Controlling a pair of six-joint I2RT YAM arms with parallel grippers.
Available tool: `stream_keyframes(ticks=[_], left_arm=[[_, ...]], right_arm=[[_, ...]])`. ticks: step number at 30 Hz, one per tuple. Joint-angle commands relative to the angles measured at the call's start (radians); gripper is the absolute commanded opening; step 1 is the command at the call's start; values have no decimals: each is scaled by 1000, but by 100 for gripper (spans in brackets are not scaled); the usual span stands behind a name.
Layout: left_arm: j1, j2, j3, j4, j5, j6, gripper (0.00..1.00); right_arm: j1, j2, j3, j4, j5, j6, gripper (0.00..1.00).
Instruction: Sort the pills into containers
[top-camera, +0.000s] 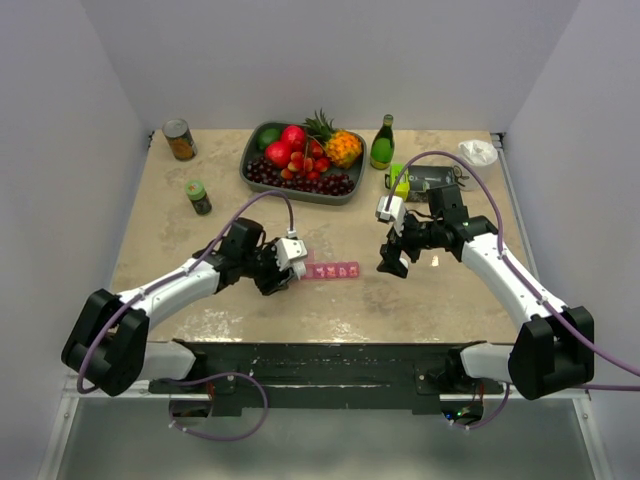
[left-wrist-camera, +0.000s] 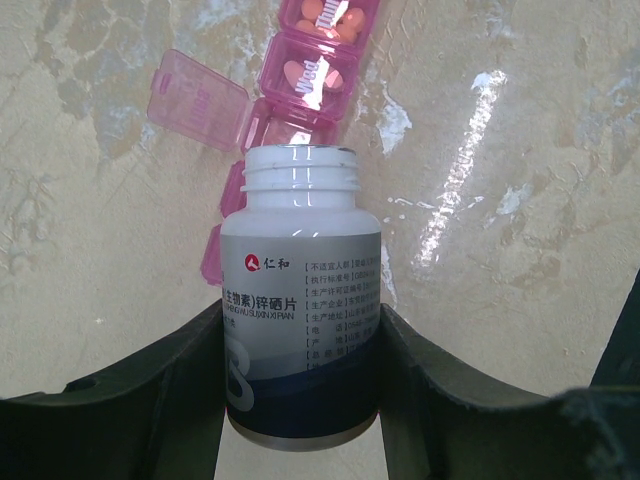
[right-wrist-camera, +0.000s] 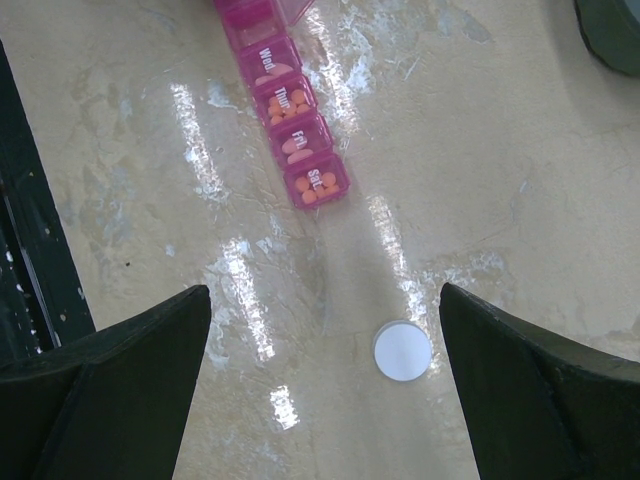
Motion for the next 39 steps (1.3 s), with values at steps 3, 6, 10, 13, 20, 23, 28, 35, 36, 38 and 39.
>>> stream_keyframes(ticks=[3, 6, 10, 13, 20, 23, 28, 35, 36, 38, 39], left_arm=[[-29, 28, 65, -38, -28, -22, 0], [-35, 38, 73, -41, -37, -29, 0], [-49, 64, 96, -57, -51, -39, 0], [-55, 83, 114, -79, -60, -45, 0], [-69, 92, 150, -110, -86, -59, 0], [-84, 100, 159, -119, -101, -73, 0], [-100, 120, 187, -154, -130, -82, 0], [-118, 140, 214, -177, -161, -93, 0], [-120, 141, 217, -186, -163, -93, 0], [-123, 150, 226, -192, -173, -96, 0], [-126, 152, 231, -199, -175, -96, 0]], right_arm=[[-3, -12, 14, 7, 10, 11, 99], [-3, -12, 13, 8, 10, 9, 99], [-3, -12, 13, 8, 11, 9, 99], [-3, -12, 11, 8, 16, 9, 99], [-5, -12, 8, 13, 21, 9, 99], [-2, -10, 8, 15, 22, 11, 99], [-3, -12, 8, 15, 25, 11, 99], [-5, -10, 5, 16, 28, 9, 99], [-3, -10, 5, 18, 30, 9, 99], [-5, -9, 5, 18, 31, 9, 99], [-3, -12, 4, 19, 31, 9, 99]])
